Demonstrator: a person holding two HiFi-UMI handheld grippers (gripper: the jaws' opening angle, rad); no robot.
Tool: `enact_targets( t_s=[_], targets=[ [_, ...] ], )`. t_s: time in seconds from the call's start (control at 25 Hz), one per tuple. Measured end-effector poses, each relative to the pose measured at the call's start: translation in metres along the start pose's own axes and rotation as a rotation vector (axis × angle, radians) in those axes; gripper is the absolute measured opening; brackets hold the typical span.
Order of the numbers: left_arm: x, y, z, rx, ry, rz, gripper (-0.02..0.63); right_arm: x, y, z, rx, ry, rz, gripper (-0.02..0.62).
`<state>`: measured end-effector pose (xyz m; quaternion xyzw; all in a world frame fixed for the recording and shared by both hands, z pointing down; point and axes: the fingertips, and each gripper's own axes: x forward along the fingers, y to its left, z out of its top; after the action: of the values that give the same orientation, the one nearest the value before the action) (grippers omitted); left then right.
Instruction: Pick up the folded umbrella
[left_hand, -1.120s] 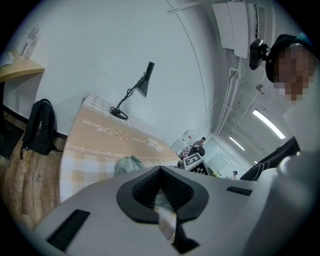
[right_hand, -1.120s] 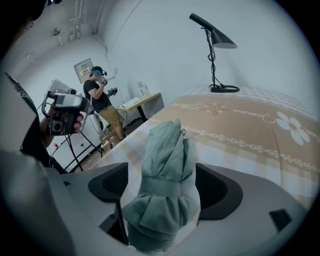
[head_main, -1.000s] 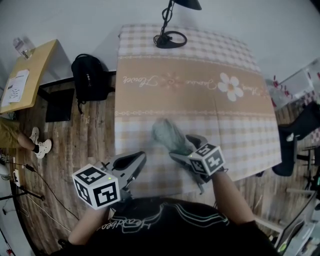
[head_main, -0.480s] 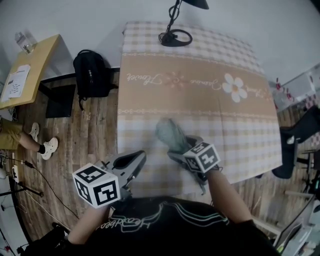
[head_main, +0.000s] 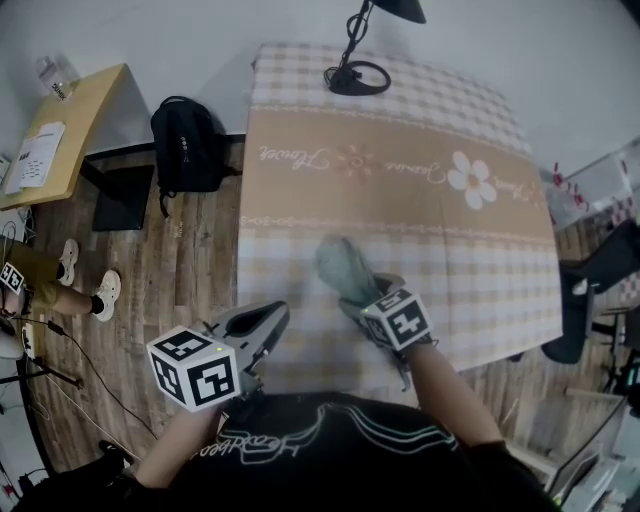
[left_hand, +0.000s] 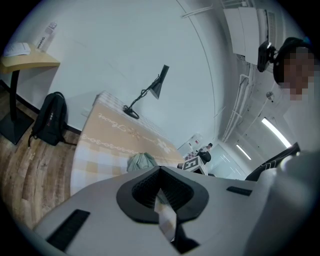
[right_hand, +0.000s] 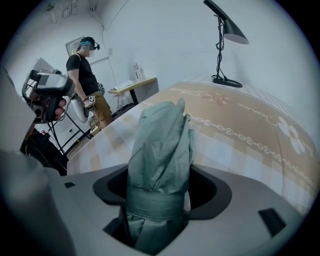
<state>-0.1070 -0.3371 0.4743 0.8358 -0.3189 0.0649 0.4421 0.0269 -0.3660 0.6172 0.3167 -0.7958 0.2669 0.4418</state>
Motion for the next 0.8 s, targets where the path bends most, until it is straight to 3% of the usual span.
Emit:
enact_targets(
  t_s=[0.2,0.8],
  targets=[
    [0.001,0.002,-0.007,-0.025,0.011,0.012,-0.003,-0.002,0.000,0.003,-0.007,-0.030,-0.002,0.310],
    [-0.015,-0.015,-0.029,-0.015,0.016,0.062,-0.003,-0.008,-0.006,0.009,0.113,-0.087,0.129,0.293]
  ],
)
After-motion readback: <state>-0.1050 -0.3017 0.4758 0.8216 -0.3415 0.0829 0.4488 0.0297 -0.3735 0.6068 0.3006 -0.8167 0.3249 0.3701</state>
